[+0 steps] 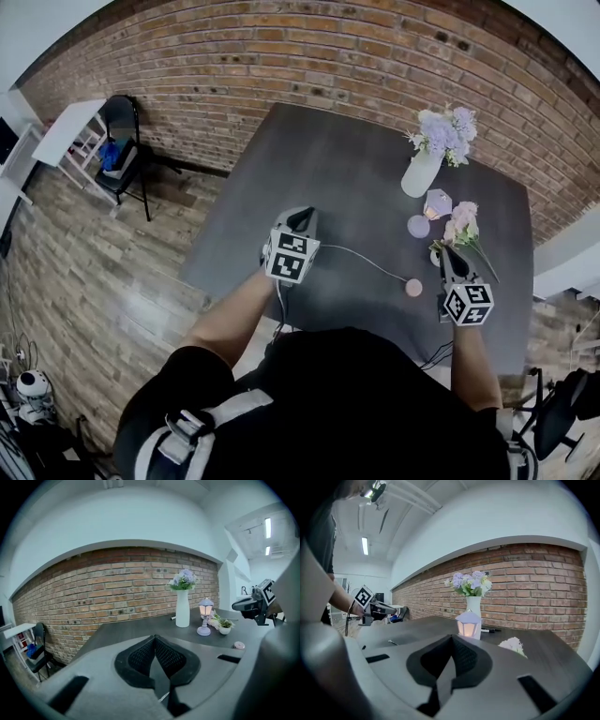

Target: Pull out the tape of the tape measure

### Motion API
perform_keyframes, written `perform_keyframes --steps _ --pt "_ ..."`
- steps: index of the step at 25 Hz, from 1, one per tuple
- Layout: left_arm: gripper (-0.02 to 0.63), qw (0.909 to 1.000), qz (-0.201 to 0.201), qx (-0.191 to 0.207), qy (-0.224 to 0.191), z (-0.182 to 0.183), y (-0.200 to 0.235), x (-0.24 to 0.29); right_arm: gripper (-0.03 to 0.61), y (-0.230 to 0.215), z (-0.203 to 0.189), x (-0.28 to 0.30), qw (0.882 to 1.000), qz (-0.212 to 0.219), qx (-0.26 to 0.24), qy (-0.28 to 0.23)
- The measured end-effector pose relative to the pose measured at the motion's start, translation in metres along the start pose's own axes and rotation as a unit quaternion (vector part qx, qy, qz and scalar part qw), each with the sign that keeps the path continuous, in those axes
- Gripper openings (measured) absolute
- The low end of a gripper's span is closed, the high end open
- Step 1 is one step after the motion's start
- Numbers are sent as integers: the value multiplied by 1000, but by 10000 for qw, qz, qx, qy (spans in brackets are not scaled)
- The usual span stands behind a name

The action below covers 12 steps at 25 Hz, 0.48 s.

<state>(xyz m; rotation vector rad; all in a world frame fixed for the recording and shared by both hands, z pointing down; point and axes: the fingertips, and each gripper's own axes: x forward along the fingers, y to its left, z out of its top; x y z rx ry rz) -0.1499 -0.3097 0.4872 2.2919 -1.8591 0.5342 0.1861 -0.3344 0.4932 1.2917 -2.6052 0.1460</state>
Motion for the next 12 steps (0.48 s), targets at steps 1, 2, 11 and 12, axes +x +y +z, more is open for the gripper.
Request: perform_keyframes --steps 1,2,11,12 --pt "9 10000 -26 3 5 1 -1 2 -5 -1 0 0 10000 -24 4 -2" --pt "9 10000 -49 11 5 2 -2 4 -4 -2 0 0 10000 -40 7 -7" --pt "9 9999 -96 91 -111 18 -9 16 -5 -10 9 -4 9999 -48 76 -130" --pt "9 9998 -61 104 -126 19 -8 17 -5 -10 11 -4 9998 -45 74 -150"
